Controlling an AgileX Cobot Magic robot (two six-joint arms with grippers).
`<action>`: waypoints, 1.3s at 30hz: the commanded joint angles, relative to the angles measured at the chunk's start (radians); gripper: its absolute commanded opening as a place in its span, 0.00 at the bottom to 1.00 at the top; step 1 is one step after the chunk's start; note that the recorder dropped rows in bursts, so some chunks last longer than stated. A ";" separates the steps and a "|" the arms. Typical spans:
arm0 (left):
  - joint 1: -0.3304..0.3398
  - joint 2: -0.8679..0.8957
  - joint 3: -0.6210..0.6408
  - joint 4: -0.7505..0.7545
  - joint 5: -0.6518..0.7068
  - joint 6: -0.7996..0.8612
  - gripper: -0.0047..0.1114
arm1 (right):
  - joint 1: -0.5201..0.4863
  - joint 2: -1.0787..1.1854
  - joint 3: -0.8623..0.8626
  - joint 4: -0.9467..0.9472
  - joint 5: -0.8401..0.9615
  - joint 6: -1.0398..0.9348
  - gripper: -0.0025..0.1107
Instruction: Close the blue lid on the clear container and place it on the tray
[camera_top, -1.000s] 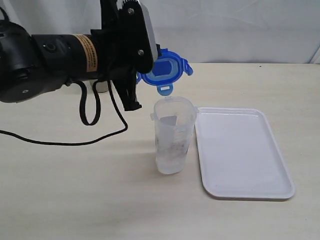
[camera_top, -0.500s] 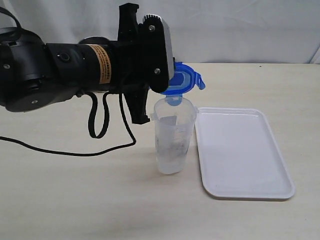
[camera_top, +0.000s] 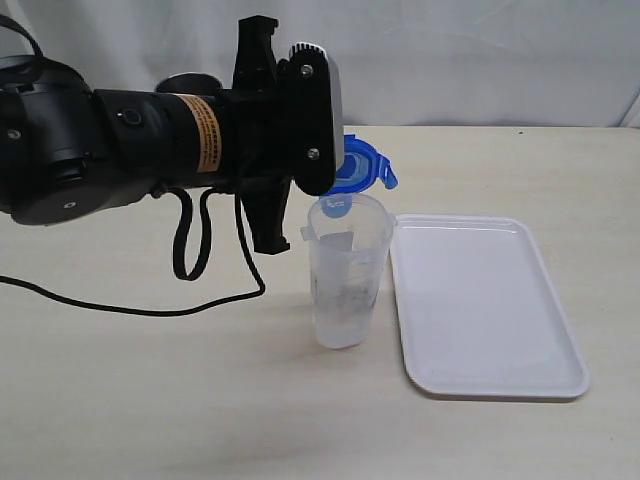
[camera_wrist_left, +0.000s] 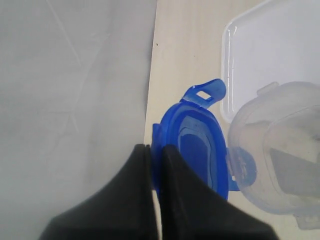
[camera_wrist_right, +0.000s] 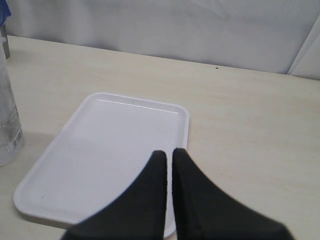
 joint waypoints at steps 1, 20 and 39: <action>-0.002 -0.007 -0.002 -0.004 -0.016 0.000 0.04 | 0.003 -0.004 0.004 0.002 -0.004 -0.004 0.06; -0.002 -0.044 -0.002 -0.004 -0.008 0.020 0.04 | 0.003 -0.004 0.004 0.002 -0.004 -0.004 0.06; -0.002 -0.084 -0.002 -0.060 0.053 0.000 0.04 | 0.003 -0.004 0.004 0.002 -0.004 -0.004 0.06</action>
